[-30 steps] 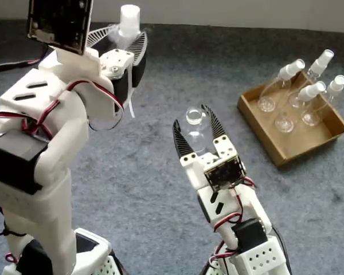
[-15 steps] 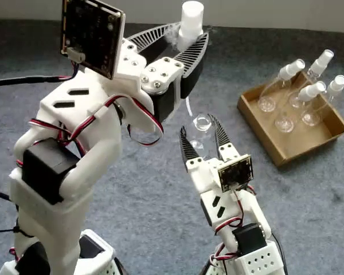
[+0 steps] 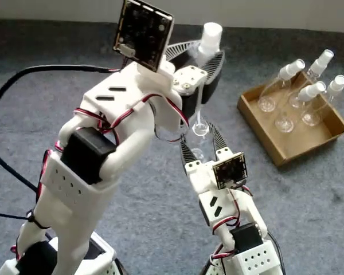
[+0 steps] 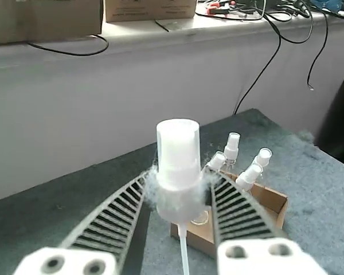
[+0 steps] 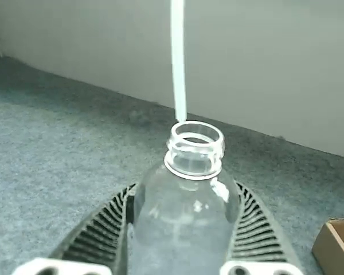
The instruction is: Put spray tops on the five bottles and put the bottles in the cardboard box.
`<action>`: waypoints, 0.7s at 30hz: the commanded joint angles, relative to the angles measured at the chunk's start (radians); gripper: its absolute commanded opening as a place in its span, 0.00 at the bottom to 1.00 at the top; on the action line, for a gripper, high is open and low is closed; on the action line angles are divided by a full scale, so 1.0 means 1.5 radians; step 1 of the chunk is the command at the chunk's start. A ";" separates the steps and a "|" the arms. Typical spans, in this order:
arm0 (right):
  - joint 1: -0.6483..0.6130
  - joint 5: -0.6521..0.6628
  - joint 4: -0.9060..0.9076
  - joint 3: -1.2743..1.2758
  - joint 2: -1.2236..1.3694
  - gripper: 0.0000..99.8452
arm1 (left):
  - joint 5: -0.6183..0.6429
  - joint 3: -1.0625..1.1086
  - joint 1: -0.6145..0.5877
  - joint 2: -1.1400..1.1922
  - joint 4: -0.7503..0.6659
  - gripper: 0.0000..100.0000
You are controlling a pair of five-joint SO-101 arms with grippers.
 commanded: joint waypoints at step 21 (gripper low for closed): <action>0.010 -0.008 -0.003 -0.009 -0.010 0.11 | -0.045 0.067 0.009 -0.015 -0.058 0.00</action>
